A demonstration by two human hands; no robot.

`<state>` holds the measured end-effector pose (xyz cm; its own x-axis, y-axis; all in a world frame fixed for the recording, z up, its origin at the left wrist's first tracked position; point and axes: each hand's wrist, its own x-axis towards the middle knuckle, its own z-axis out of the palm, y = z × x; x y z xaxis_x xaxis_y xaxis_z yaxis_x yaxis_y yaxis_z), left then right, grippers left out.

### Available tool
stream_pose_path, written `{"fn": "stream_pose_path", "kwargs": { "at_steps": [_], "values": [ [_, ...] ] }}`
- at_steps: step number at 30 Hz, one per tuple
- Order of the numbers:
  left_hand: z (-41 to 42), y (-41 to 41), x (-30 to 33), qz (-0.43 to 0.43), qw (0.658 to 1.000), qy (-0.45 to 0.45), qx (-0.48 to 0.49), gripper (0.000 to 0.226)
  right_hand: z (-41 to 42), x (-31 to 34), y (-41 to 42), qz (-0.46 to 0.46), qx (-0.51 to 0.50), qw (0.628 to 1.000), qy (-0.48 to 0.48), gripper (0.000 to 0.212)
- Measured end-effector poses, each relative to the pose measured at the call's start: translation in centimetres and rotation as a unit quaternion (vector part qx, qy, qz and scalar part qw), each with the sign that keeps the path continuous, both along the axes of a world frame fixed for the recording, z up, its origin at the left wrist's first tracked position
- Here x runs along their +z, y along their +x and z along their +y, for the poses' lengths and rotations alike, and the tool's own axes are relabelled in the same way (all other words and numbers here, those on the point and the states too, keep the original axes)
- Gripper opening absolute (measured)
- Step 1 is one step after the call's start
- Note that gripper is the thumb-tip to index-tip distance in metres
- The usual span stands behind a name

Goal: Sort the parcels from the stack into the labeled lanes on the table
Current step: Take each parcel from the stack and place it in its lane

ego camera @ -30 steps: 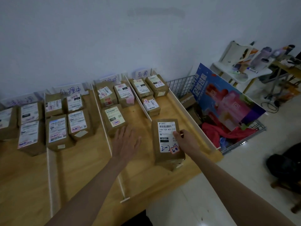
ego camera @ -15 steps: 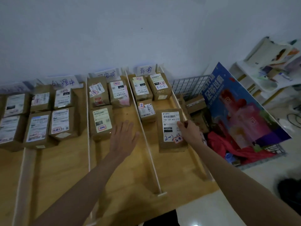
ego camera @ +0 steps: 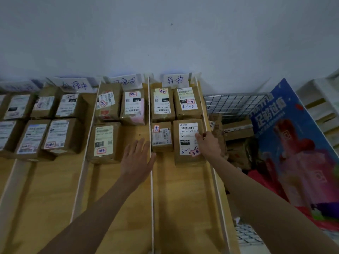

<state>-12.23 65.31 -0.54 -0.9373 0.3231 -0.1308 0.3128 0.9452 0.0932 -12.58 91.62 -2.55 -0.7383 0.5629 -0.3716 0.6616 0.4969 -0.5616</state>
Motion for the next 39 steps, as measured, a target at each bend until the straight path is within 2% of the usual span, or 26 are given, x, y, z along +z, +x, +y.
{"fn": "stream_pose_path", "kwargs": {
  "at_steps": [13, 21, 24, 27, 30, 36, 39],
  "values": [
    [0.0, -0.9, -0.6, -0.009, 0.999, -0.016, 0.045, 0.069, 0.9, -3.6, -3.6, -0.029, -0.007, 0.999, 0.026, 0.043],
    [-1.1, -1.0, 1.7, 0.020, 0.998, -0.019, 0.048, 0.061, 0.9, -1.8, -3.6, -0.008, 0.025, 1.000, 0.000, 0.036],
    [-2.3, -0.5, 3.2, 0.040, 0.998, -0.022, 0.050, 0.059, -0.5, 1.8, -2.6, 0.033, 0.088, 0.994, 0.056, 0.037],
    [-4.5, 0.2, 4.8, 0.056, 0.996, -0.029, 0.068, 0.055, -3.1, 5.6, -1.2, 0.101, 0.174, 0.968, 0.151, 0.042],
    [-7.9, 1.3, 6.8, 0.077, 0.992, -0.034, 0.090, 0.055, -7.3, 8.6, 0.4, 0.167, 0.253, 0.924, 0.231, 0.044],
    [-17.0, 6.3, 10.2, 0.140, 0.976, -0.001, 0.165, 0.047, -18.4, 10.9, 3.7, 0.216, 0.349, 0.859, 0.306, 0.048],
    [-23.1, 10.1, 10.1, 0.150, 0.967, -0.008, 0.206, 0.048, -25.1, 11.2, 5.7, 0.205, 0.386, 0.847, 0.303, 0.055]
  ]
}}
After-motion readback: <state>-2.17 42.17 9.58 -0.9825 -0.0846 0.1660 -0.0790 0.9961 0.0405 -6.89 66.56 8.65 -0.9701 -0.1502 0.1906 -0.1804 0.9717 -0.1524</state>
